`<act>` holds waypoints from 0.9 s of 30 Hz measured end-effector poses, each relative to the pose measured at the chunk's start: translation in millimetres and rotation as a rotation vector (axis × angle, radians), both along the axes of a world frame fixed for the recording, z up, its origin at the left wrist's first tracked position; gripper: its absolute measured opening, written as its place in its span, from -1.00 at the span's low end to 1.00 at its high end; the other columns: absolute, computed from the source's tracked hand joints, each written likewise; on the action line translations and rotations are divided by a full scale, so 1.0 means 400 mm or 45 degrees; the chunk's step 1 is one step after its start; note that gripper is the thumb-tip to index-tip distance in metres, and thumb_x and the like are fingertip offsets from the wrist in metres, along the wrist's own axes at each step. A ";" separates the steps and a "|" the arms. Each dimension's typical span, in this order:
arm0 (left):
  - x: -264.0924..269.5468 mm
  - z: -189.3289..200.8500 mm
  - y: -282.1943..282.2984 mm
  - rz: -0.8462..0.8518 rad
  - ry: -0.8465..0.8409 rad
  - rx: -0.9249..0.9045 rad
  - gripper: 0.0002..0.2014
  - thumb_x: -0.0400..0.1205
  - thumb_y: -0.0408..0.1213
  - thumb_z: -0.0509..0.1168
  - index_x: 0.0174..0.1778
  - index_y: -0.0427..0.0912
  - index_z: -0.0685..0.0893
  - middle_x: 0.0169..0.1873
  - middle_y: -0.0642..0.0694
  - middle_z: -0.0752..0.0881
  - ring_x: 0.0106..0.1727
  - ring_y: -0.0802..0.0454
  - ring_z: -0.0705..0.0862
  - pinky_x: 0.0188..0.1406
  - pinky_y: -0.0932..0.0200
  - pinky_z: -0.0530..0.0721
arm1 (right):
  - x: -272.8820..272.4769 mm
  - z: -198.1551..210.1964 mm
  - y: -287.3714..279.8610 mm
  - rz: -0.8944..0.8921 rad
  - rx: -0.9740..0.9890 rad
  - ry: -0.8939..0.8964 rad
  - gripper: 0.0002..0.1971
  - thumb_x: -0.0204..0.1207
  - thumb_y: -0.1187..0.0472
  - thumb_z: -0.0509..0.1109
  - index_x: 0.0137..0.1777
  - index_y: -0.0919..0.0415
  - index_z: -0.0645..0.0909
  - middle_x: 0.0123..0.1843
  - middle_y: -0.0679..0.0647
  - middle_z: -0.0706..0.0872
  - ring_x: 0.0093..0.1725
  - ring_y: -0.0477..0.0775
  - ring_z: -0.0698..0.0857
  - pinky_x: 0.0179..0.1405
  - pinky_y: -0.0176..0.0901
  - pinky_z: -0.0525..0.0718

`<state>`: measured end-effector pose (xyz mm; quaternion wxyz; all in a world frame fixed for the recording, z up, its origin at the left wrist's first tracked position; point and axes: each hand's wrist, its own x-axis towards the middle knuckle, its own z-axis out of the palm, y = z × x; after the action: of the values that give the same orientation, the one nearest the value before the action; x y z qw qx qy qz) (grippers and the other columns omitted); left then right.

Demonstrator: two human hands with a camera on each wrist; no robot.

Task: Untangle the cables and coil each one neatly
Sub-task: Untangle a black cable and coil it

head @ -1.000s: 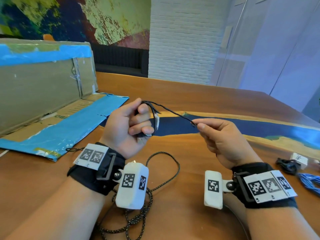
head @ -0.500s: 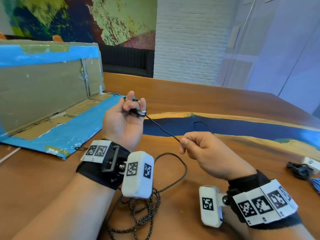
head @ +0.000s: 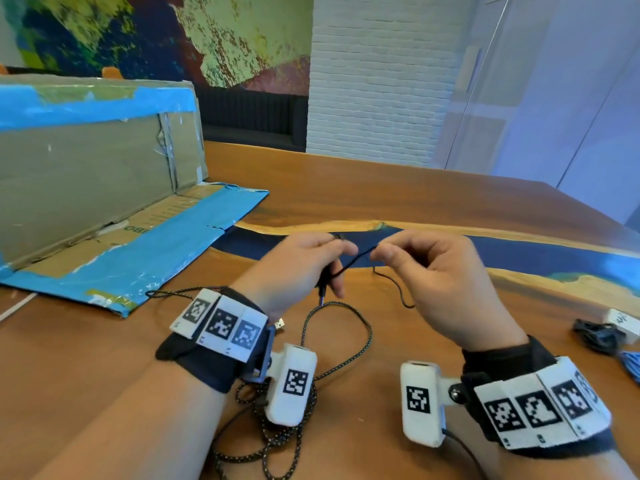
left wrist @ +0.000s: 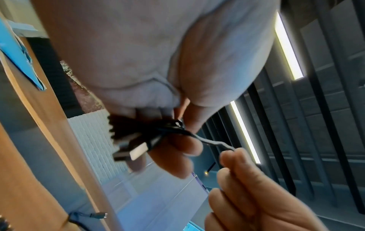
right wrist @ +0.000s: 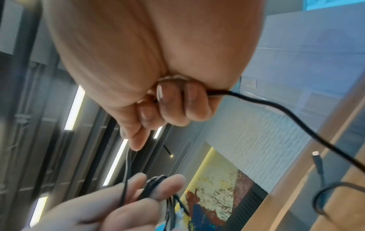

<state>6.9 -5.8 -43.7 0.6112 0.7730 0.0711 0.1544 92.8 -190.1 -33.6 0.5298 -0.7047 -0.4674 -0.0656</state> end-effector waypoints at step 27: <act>0.027 -0.011 -0.036 0.057 -0.525 -1.448 -0.60 0.88 -0.09 0.06 -0.01 -0.29 0.67 -0.49 0.01 0.37 -0.51 0.07 0.45 -0.15 0.14 0.72 | -0.015 -0.046 0.052 0.029 -0.462 0.360 -0.82 0.75 0.20 0.38 0.13 0.00 0.82 -0.38 0.02 0.75 -0.51 -0.16 0.58 -0.39 -0.35 0.58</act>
<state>17.5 -20.1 -48.2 0.9263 0.2775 0.0388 0.2518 87.0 -169.5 -52.0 0.4553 -0.7852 -0.4007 0.1249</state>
